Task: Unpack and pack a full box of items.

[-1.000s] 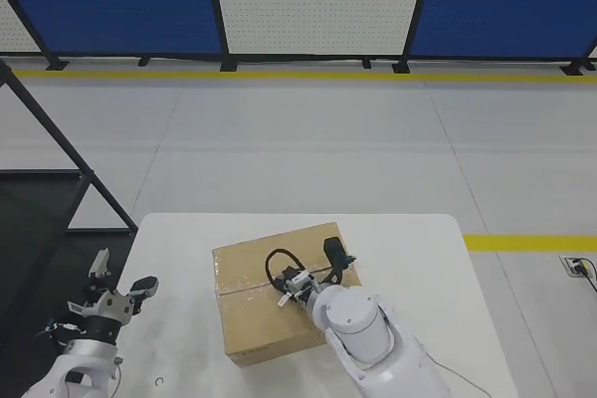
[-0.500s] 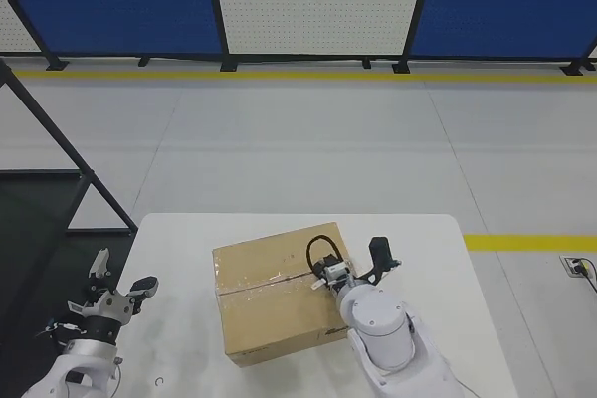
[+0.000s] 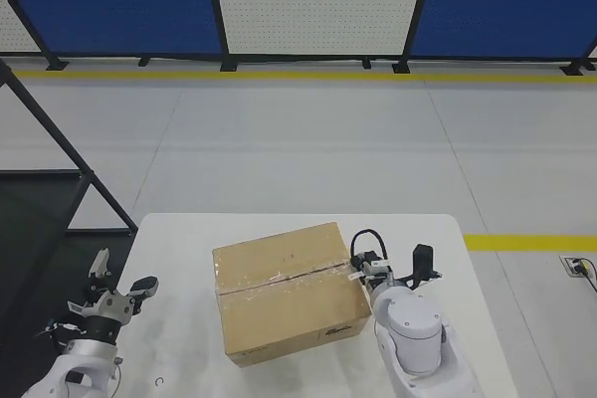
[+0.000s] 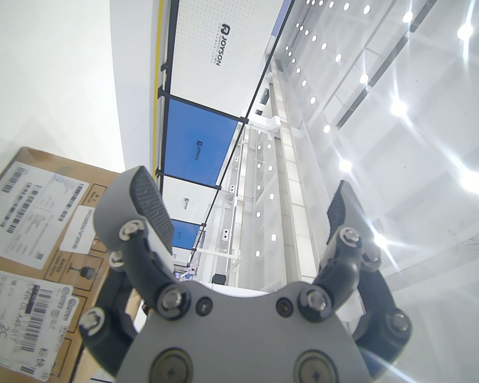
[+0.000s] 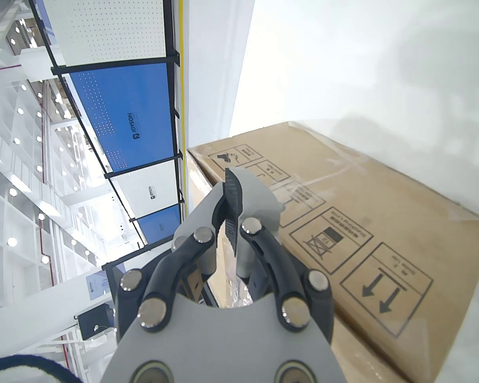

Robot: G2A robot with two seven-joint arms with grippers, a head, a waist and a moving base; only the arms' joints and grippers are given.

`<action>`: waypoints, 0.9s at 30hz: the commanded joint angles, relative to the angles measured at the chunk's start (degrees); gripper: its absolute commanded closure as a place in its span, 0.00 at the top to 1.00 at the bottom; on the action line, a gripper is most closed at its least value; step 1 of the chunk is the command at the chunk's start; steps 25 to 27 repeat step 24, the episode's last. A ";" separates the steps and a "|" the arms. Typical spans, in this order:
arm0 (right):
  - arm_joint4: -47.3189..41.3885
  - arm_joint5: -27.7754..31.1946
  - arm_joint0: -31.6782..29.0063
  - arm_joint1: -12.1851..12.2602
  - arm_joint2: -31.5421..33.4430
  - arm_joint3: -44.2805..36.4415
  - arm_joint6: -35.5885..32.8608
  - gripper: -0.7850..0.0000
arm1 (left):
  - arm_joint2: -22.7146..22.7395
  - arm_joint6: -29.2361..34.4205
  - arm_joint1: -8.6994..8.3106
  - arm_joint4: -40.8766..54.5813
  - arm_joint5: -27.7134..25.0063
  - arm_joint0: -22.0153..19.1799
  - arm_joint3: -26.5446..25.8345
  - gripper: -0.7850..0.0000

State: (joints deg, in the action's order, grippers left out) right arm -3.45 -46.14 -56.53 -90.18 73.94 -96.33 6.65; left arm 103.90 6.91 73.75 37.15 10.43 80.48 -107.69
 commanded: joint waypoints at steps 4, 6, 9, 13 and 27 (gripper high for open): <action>-0.37 0.62 -0.27 0.10 1.09 0.59 -0.63 0.00 | 0.00 0.00 0.00 0.00 0.00 0.00 0.00 1.00; -0.62 0.96 -0.39 0.13 1.61 0.77 -0.73 0.00 | 0.00 0.00 0.00 0.00 0.00 0.00 0.00 1.00; -1.07 1.65 -0.62 0.20 2.50 0.92 -0.93 0.00 | 0.00 0.00 0.00 0.00 0.00 0.00 0.00 1.00; -1.59 3.27 -1.12 0.33 4.30 1.01 -0.55 0.00 | 0.00 0.00 0.00 0.00 0.00 0.00 0.00 1.00; -5.07 15.31 -4.63 0.86 11.45 -0.34 -0.91 0.12 | 0.00 0.00 0.00 0.00 0.00 0.00 0.00 1.00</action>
